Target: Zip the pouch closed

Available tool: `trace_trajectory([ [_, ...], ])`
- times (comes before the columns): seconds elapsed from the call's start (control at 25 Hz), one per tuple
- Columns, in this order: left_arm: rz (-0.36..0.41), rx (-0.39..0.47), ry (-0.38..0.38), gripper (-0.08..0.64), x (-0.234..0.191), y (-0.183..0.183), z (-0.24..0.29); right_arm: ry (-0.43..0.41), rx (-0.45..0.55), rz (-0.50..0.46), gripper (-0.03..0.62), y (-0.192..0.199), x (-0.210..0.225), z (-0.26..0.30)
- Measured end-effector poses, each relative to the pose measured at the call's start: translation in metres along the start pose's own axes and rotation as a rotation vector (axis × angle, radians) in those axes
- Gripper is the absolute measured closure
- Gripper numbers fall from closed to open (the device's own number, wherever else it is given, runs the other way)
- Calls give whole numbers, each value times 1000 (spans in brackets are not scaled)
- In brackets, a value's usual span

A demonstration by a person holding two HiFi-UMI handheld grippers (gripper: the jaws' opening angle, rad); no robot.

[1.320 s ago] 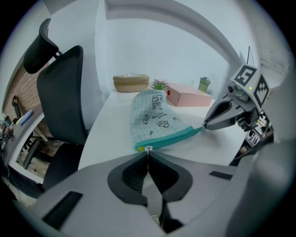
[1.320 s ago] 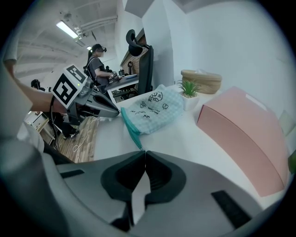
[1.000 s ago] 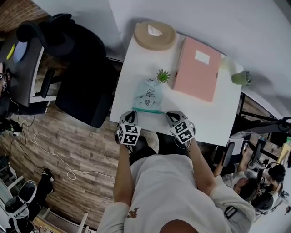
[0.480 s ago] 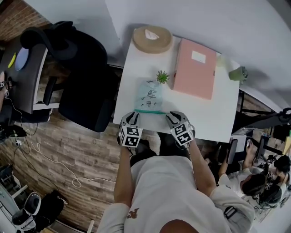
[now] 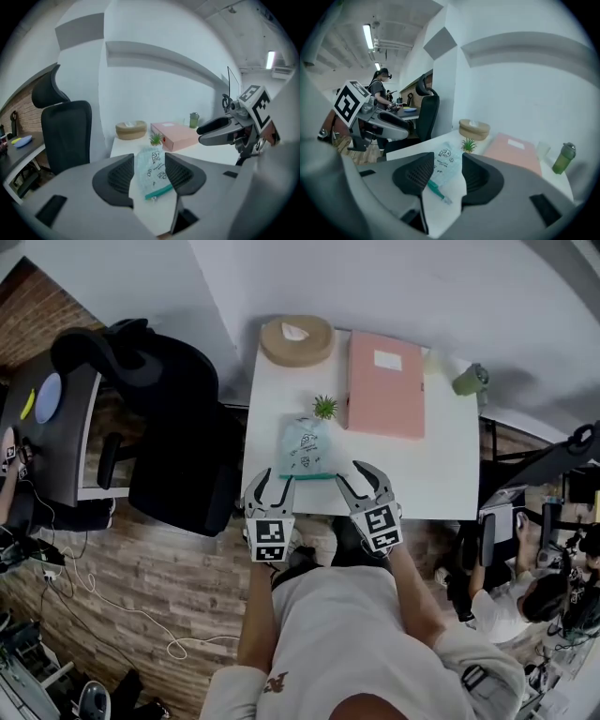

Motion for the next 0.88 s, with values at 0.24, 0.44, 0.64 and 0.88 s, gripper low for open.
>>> trace_trajectory([
  [0.24, 34, 172, 7, 304, -4, -55, -19, 90, 162, -41, 388, -59, -5, -22],
  [0.44, 74, 269, 4, 259, -6, -89, -39, 117, 254, -79, 345, -99, -18, -40],
  [0.64, 103, 310, 13, 245, -9, -104, -57, 178, 296, -80, 337, -116, -32, -54],
  [0.88, 119, 337, 40, 245, -10, -111, -75, 211, 310, -96, 337, -124, -50, -64],
])
Point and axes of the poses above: the fingertips, and each gripper's own axes: z forward along the fingers, x to its right, y out of its underside, the point moved 6 cm from there along -z, backward along the fingers, and after that the axes turned 14 degrees about x, right-handed, at the moved point
